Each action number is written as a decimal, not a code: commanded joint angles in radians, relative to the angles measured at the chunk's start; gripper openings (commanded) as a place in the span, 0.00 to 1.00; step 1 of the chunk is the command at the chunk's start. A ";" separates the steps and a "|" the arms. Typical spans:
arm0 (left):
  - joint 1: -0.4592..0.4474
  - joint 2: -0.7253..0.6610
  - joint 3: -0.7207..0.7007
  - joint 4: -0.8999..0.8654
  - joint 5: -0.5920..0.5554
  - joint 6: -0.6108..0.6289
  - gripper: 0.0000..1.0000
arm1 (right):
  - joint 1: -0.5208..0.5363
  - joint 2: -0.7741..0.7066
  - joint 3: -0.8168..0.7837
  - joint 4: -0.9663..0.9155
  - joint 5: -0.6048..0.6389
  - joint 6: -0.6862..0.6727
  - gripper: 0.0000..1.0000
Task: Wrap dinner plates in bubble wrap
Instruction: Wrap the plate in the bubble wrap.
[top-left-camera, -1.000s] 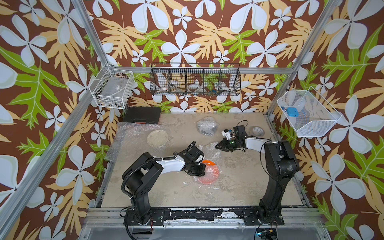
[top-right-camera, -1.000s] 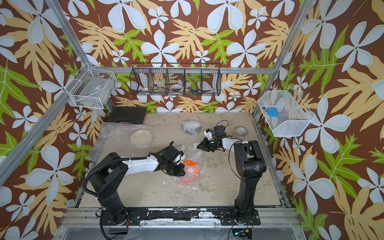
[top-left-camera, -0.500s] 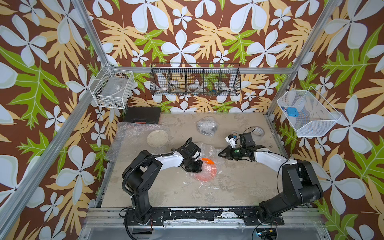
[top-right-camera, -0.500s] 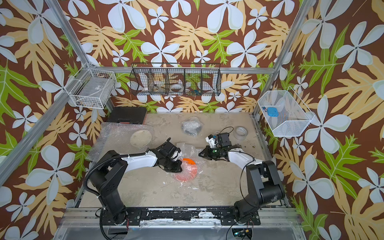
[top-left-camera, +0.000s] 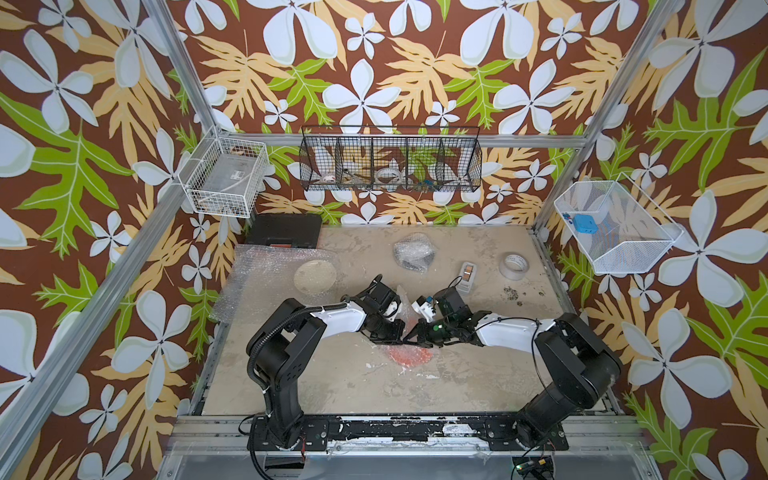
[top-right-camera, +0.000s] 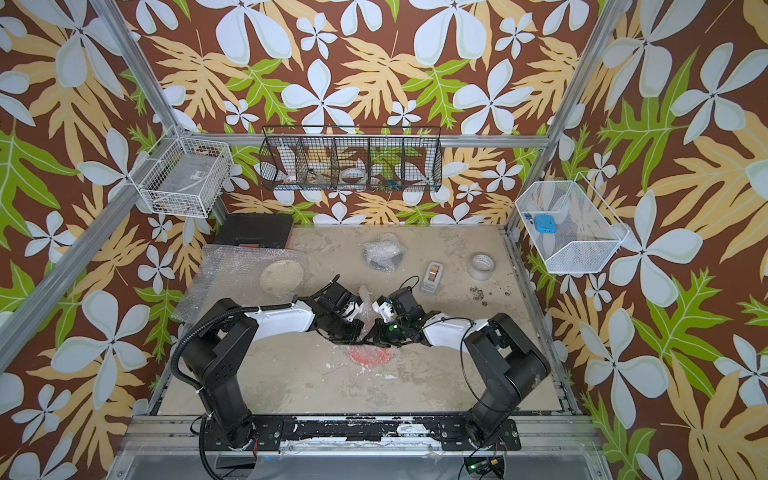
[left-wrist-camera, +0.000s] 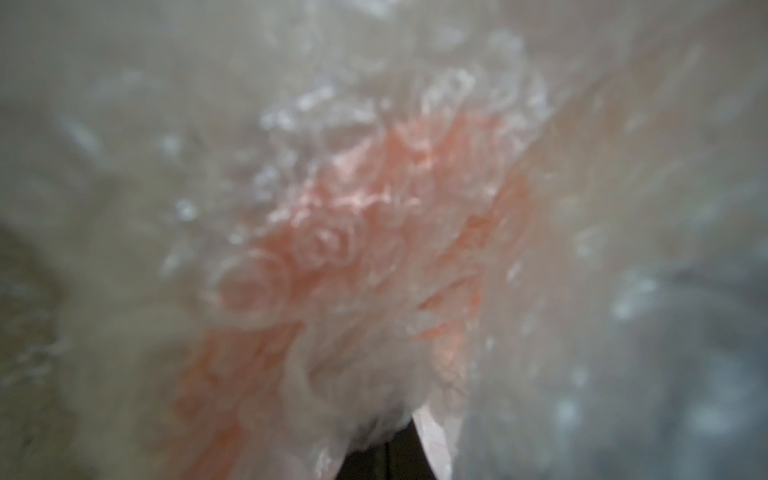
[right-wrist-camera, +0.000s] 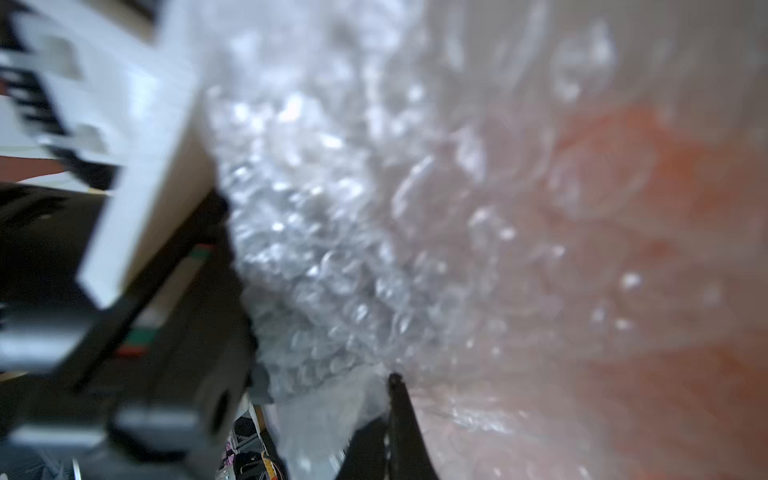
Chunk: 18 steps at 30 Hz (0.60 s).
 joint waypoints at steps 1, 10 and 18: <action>0.004 0.012 -0.020 -0.065 -0.140 0.004 0.00 | 0.020 0.053 -0.018 0.077 -0.059 0.036 0.00; 0.018 -0.092 0.104 -0.182 -0.191 0.005 0.00 | 0.024 0.145 -0.051 -0.011 0.025 -0.011 0.00; -0.022 -0.155 0.232 -0.228 -0.131 -0.060 0.00 | 0.024 0.155 -0.046 -0.009 0.030 -0.006 0.00</action>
